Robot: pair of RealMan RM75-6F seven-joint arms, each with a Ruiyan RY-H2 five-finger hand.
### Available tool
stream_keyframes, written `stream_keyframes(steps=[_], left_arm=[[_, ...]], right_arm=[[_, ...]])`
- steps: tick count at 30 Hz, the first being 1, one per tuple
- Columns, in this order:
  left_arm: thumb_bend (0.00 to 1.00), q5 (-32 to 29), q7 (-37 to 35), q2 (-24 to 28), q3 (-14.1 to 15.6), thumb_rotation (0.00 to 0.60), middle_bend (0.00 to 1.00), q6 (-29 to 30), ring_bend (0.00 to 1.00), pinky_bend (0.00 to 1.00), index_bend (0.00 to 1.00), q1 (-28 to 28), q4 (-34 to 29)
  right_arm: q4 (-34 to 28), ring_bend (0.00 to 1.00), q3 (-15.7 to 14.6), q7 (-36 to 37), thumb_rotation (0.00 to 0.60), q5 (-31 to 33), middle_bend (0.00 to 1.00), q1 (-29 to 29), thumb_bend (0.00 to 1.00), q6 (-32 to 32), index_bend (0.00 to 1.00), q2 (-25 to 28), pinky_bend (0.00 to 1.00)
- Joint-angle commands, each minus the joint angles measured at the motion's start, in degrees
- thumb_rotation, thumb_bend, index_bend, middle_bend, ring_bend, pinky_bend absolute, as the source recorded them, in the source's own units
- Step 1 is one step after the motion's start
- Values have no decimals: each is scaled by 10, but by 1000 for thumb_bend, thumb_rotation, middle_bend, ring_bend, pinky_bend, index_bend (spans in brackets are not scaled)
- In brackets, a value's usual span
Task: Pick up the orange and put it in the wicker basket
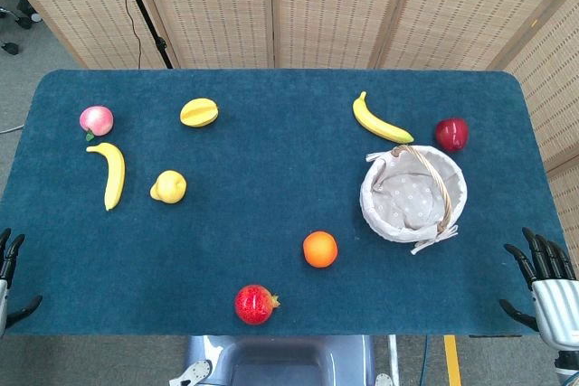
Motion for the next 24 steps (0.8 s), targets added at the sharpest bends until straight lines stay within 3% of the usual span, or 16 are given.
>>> stream_keyframes(steps=[1, 16, 24], left_arm=[[0, -1, 0, 0, -1, 600, 0, -1, 0, 0, 0, 0, -1], [0, 6, -17, 6, 1, 600, 0, 4, 0, 0, 0, 0, -2], [0, 3, -21, 9, 0, 600, 0, 1, 0, 0, 0, 0, -6]], right_arm=[[-1, 13, 0, 0, 600, 2, 0, -1, 48, -1, 177, 1, 81], [-16, 13, 4, 3, 600, 9, 0, -10, 49, 10, 177, 16, 81], [-27, 13, -25, -7, 600, -38, 0, -31, 49, 42, 177, 35, 81]])
